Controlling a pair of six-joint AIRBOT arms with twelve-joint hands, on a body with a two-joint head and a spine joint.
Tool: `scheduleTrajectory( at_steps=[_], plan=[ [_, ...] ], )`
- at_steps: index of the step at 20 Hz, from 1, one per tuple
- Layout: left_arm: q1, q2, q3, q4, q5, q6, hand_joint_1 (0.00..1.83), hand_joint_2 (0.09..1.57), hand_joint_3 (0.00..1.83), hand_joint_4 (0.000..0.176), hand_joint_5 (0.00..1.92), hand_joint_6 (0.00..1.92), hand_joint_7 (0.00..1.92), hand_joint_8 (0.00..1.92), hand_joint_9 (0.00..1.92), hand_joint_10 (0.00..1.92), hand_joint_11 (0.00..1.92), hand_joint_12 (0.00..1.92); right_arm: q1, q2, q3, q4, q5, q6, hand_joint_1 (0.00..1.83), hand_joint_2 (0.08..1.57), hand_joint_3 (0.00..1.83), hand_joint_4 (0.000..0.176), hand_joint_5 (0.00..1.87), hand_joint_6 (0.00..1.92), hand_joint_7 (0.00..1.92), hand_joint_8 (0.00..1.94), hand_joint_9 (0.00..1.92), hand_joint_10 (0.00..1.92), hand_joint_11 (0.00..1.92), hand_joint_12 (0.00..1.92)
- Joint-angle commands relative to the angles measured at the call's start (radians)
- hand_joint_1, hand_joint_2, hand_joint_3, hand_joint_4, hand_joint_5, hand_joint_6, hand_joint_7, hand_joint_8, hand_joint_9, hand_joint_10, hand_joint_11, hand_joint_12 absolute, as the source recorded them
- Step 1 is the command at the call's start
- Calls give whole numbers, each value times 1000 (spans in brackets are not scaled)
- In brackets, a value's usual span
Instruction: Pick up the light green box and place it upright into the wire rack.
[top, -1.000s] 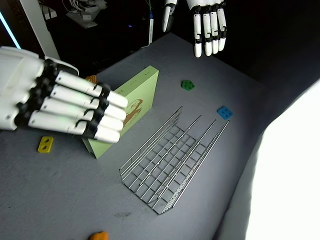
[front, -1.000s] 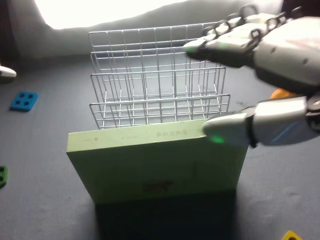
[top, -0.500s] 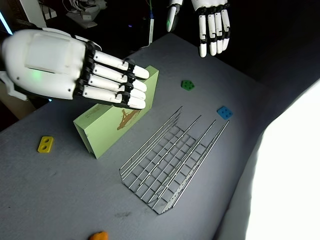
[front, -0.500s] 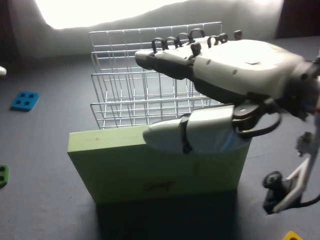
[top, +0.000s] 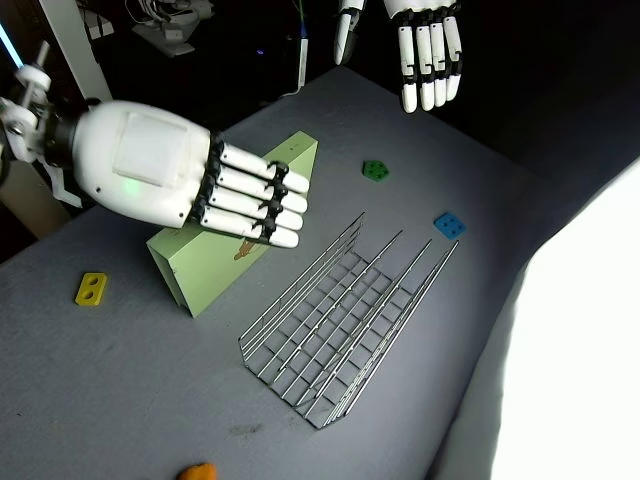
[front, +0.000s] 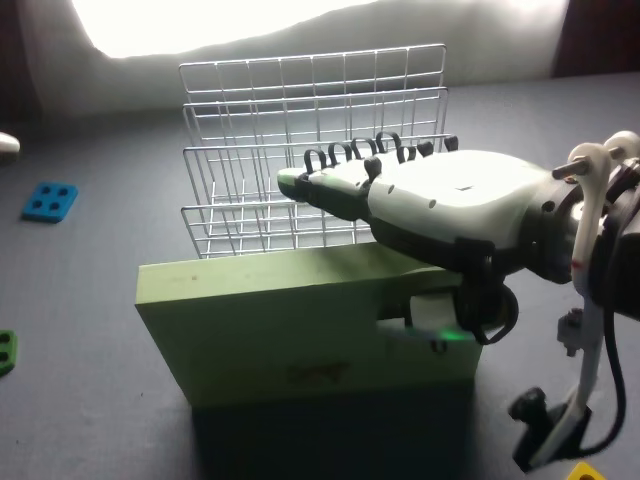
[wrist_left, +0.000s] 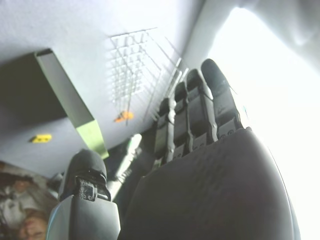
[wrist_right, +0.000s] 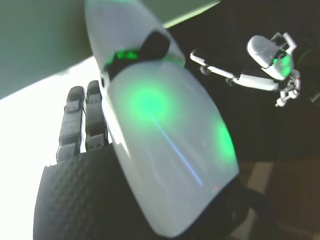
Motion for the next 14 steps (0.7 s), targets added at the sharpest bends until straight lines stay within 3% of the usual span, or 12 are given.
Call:
scheduleTrajectory(
  at_steps=[1, 3, 8, 14],
  plan=[
    [-11, -3, -10, 10, 95, -4, 56, 1190, 2, 40, 132, 2, 141, 1, 169, 1, 0, 562, 11, -1, -1, -13, 18, -8, 1293, 1109, 1, 0, 1, 0, 0, 0, 0, 0, 0, 0],
    [-12, -7, -19, 10, 95, -1, 107, 1186, 0, 34, 160, 9, 153, 4, 171, 3, 0, 586, 13, -7, -1, -5, 18, -8, 1287, 1111, 2, 0, 0, 0, 0, 0, 0, 0, 0, 0],
    [-22, -7, -34, 10, 98, 14, 107, 1182, 0, 48, 134, 1, 139, 1, 172, 1, 0, 584, 33, -23, -1, 41, 17, -11, 1261, 1122, 7, 0, 0, 0, 0, 0, 0, 0, 0, 0],
    [-30, -11, -17, 10, 96, 22, 100, 1182, 0, 50, 123, 4, 130, 1, 166, 0, 0, 473, 27, -49, -1, 178, 18, -99, 1277, 1114, 3, 0, 0, 0, 0, 0, 0, 0, 0, 0]
  ],
)
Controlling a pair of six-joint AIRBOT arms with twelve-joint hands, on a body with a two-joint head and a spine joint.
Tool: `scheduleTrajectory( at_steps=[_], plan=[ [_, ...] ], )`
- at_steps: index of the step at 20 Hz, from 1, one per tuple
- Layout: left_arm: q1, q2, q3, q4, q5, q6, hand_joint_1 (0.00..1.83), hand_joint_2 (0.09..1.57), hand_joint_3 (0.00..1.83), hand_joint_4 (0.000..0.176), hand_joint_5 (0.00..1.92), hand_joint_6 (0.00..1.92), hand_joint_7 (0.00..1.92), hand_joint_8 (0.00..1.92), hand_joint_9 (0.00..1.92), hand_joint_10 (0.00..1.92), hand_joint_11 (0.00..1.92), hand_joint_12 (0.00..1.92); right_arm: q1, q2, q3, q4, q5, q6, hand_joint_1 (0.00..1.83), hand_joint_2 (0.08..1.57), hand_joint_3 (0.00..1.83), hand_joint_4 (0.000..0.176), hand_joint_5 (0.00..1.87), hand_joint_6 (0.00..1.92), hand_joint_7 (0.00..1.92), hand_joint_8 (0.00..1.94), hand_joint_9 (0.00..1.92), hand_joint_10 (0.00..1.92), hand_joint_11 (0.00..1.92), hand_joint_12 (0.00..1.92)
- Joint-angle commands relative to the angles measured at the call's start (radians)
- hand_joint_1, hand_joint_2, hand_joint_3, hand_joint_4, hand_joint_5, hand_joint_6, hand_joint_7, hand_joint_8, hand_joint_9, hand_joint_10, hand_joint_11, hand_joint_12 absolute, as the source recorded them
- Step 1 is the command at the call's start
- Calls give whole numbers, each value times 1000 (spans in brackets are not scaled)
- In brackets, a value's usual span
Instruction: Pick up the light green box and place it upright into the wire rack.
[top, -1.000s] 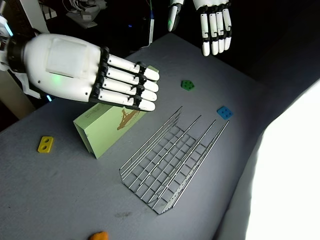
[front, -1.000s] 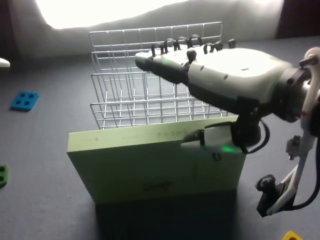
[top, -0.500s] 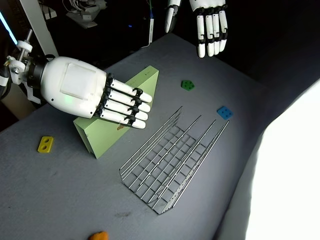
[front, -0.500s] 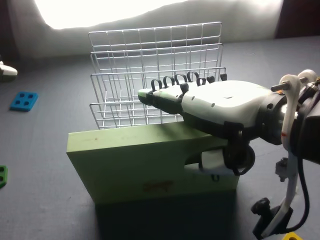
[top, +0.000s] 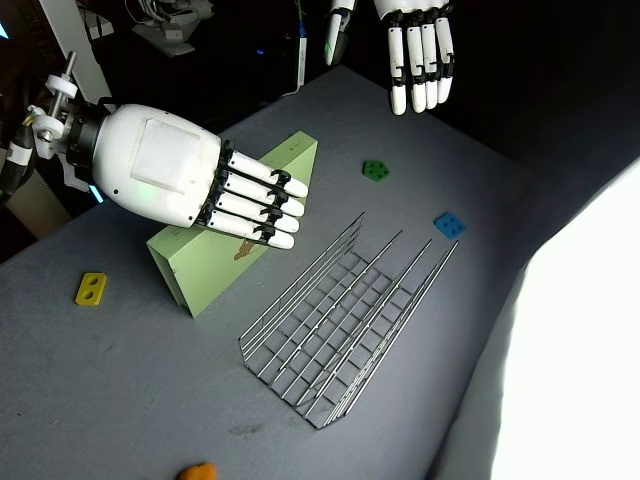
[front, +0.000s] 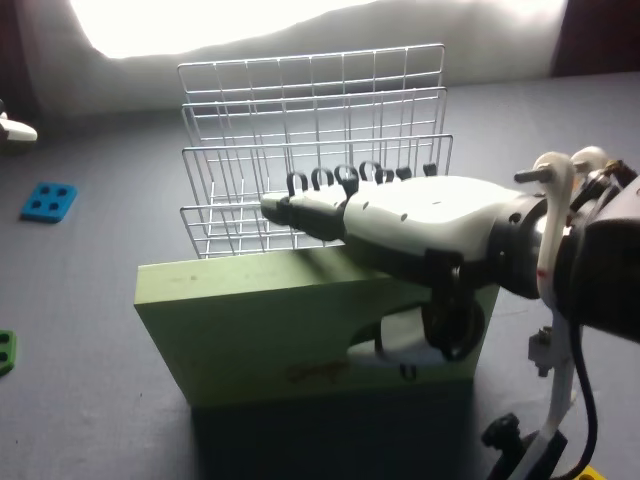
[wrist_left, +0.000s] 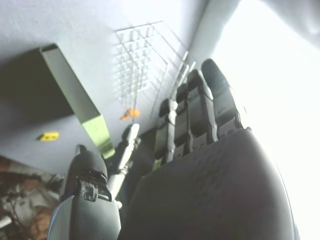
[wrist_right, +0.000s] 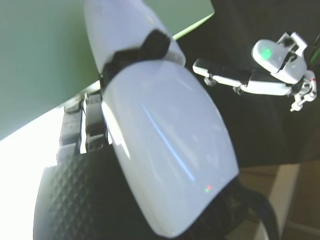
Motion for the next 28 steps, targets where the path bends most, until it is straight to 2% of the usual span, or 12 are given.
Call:
scheduleTrajectory(
  at_steps=[1, 13, 28],
  plan=[
    [-16, -4, -2, 10, 88, 5, 100, 1182, 0, 50, 123, 4, 130, 0, 166, 0, 0, 472, 4, 2, -2, -28, -5, -4, 1277, 1114, 3, 0, 0, 0, 0, 0, 0, 0, 0, 0],
    [18, -3, 3, 10, 88, 17, 74, 1188, 2, 52, 104, 0, 113, 0, 157, 1, 0, 479, 13, 0, -2, -50, -3, -8, 1281, 1113, 3, 0, 0, 0, 0, 0, 0, 0, 0, 0],
    [1, -9, -20, 10, 88, 39, 73, 1196, 3, 52, 94, 0, 102, 0, 140, 0, 0, 449, 5, -2, 3, -51, -6, -7, 1268, 1112, 2, 0, 0, 0, 0, 0, 0, 0, 0, 0]
  ],
)
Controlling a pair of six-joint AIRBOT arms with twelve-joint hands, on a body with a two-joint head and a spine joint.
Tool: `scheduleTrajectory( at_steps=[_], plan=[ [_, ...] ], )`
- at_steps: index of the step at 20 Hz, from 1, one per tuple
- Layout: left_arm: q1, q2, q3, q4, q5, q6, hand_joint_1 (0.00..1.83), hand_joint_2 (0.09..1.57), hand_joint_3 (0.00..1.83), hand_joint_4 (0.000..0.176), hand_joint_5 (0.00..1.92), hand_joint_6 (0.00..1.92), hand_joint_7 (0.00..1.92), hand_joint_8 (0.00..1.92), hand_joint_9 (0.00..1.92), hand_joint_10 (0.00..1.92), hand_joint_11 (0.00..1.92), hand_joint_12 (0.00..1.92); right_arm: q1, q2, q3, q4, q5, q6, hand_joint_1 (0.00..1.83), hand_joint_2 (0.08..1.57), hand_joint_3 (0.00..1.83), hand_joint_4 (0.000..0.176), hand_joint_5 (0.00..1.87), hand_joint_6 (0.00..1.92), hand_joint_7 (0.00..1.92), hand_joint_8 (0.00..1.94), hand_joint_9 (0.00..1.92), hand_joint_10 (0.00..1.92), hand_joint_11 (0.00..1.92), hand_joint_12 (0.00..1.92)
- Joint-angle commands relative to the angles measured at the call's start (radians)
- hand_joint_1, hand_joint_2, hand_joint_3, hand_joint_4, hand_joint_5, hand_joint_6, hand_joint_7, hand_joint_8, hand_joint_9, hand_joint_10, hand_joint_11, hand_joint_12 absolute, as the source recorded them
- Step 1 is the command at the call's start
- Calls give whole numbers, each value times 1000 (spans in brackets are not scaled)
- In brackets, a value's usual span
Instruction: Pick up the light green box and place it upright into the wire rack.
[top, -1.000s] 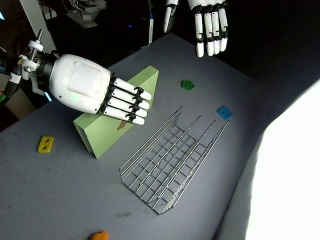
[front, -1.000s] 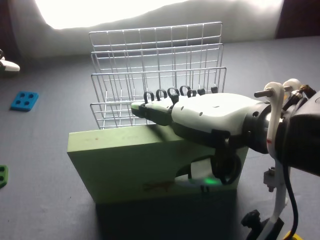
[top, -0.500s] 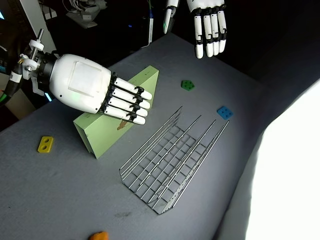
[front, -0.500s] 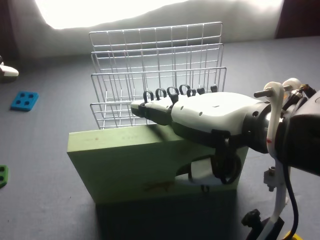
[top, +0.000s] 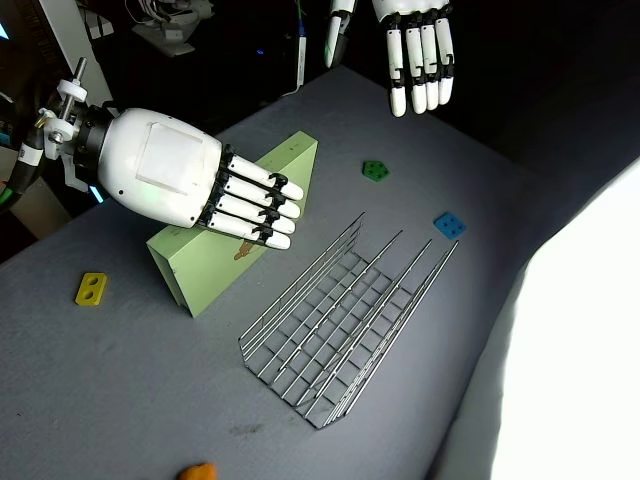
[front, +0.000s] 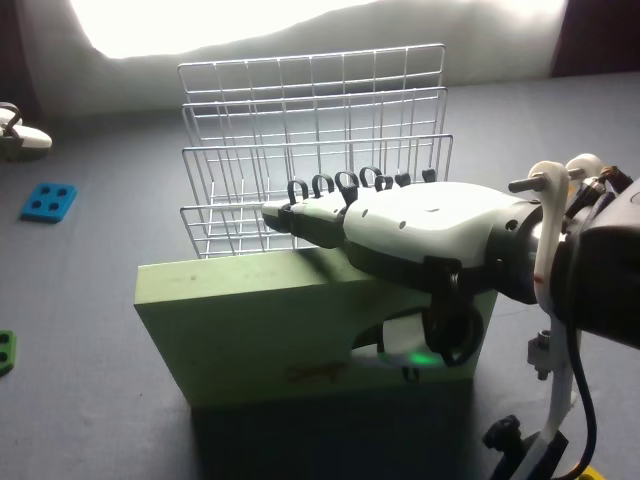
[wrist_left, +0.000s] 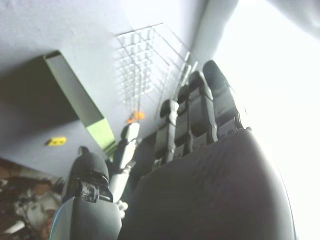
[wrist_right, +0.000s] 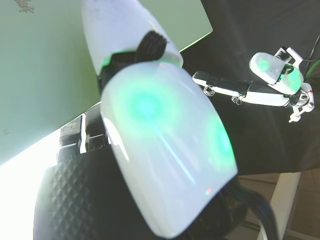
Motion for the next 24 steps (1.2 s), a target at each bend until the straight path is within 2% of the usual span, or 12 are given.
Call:
scheduleTrajectory(
  at_steps=[1, 14, 22, 24],
  plan=[
    [-13, -3, -1, 10, 88, 0, 73, 1196, 3, 52, 94, 0, 102, 0, 140, 0, 0, 448, 11, 2, -1, -38, -9, 4, 1268, 1112, 2, 0, 0, 0, 0, 0, 0, 0, 0, 0],
    [13, -3, -5, 10, 88, 0, 81, 1198, 2, 51, 96, 0, 113, 1, 149, 1, 0, 492, 9, 1, 0, -39, 3, 12, 1277, 1106, 0, 0, 0, 0, 0, 0, 0, 0, 0, 0],
    [13, -2, -6, 10, 88, 0, 68, 1193, 0, 57, 106, 4, 125, 2, 159, 3, 0, 512, 6, 1, 0, -45, 7, 10, 1272, 1105, 0, 0, 0, 0, 0, 0, 0, 0, 0, 0],
    [15, -2, -6, 10, 88, 0, 69, 1199, 2, 57, 102, 1, 113, 2, 133, 4, 0, 453, 7, 1, 0, -46, 7, 10, 1282, 1112, 2, 0, 41, 17, 17, 6, 0, 0, 0, 0]
  ],
)
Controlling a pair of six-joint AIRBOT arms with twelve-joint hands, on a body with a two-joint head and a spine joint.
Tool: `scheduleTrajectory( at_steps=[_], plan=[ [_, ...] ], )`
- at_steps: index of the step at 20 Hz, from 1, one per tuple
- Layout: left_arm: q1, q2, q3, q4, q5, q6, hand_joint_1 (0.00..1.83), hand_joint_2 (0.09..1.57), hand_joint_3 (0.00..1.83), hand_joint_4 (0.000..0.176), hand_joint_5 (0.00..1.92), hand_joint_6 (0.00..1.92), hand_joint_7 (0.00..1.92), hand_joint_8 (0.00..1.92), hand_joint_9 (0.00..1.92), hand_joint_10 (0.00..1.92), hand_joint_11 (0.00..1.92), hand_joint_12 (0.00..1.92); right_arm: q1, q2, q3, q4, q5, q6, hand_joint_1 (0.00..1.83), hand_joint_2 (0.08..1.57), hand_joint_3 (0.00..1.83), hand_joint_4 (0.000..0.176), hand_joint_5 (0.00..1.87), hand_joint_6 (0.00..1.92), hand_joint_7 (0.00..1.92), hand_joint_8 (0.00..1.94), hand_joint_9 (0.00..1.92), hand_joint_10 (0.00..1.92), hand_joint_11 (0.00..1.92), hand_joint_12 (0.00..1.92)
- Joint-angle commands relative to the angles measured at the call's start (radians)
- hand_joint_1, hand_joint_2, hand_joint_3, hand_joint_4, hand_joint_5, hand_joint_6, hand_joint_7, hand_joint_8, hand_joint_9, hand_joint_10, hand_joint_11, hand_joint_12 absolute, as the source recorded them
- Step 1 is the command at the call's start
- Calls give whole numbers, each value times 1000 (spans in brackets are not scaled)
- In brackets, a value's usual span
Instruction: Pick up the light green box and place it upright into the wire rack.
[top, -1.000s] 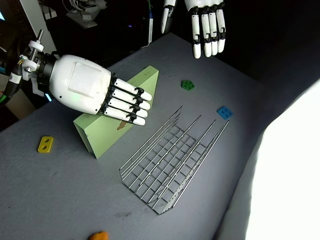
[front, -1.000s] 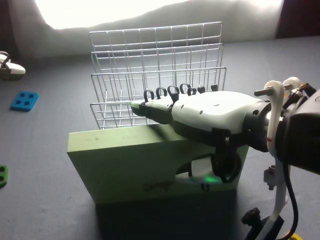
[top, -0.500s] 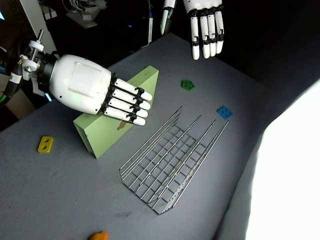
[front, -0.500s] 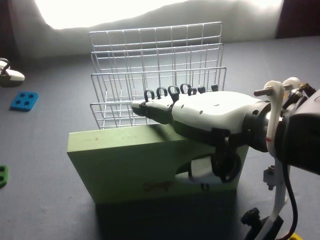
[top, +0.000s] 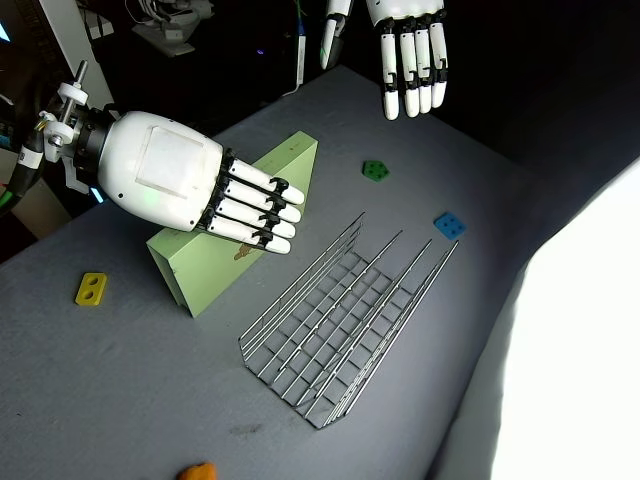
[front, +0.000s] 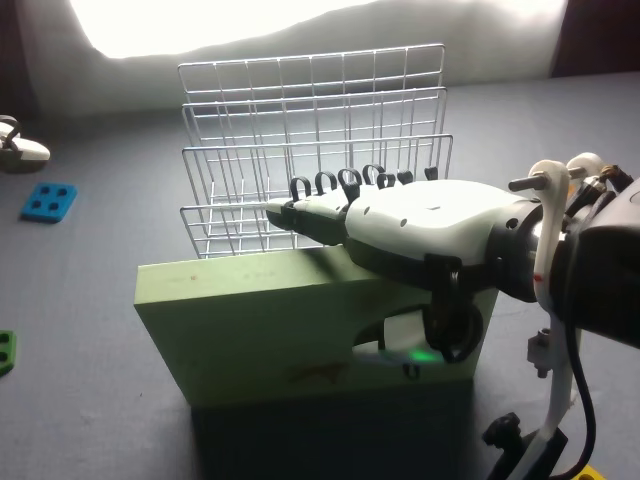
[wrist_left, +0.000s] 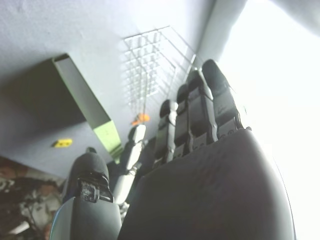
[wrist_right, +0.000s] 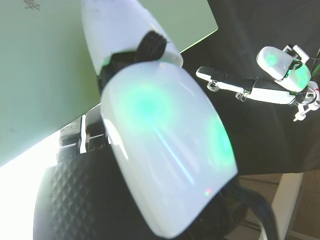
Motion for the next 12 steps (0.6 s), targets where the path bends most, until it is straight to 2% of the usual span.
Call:
scheduleTrajectory(
  at_steps=[1, 2, 3, 4, 5, 6, 7, 12],
  plan=[
    [-11, -2, -4, 10, 88, 0, 90, 1199, 1, 53, 123, 6, 140, 7, 160, 13, 0, 471, 7, 3, -1, -39, -7, 5, 1291, 1122, 0, 0, 338, 57, 364, 34, 277, 112, 0, 764],
    [-11, -2, -5, 10, 88, 0, 96, 1199, 0, 53, 138, 8, 155, 7, 178, 15, 0, 504, 7, 3, -1, -40, -7, 5, 1289, 1139, 5, 0, 487, 89, 559, 62, 473, 209, 0, 1360],
    [-11, -2, -5, 10, 88, 0, 85, 1203, 1, 55, 142, 6, 134, 2, 166, 7, 0, 465, 7, 3, -1, -40, -7, 5, 1347, 1160, 8, 0, 786, 865, 810, 967, 723, 1194, 471, 1551],
    [-11, -2, -5, 10, 88, 0, 85, 1203, 1, 55, 142, 6, 134, 2, 166, 7, 0, 465, 7, 3, -1, -41, -7, 5, 1347, 1160, 8, 0, 786, 865, 810, 967, 723, 1194, 471, 1551],
    [-11, -2, -4, 10, 88, 1, 79, 1206, 2, 52, 137, 3, 134, 2, 144, 4, 0, 418, 7, 3, -1, -41, -7, 5, 1347, 1204, 4, 0, 760, 1112, 790, 1294, 717, 1481, 565, 1609],
    [-11, -2, -3, 10, 88, 1, 79, 1207, 2, 51, 136, 2, 134, 2, 139, 3, 0, 408, 7, 3, -1, -41, -7, 5, 1345, 1219, 3, 0, 744, 1178, 777, 1375, 707, 1553, 583, 1623],
    [-11, -2, -3, 10, 88, 1, 50, 1213, 3, 51, 125, 3, 111, 2, 121, 3, 0, 345, 7, 3, -1, -42, -7, 5, 1345, 1226, 0, 0, 696, 1281, 782, 1371, 729, 1534, 609, 1608],
    [-11, -3, -4, 10, 88, 3, 50, 1212, 2, 51, 126, 4, 111, 2, 122, 3, 0, 344, 9, 3, -1, -44, -6, 5, 1346, 1224, 0, 0, 699, 1279, 787, 1363, 734, 1526, 615, 1600]
  ],
)
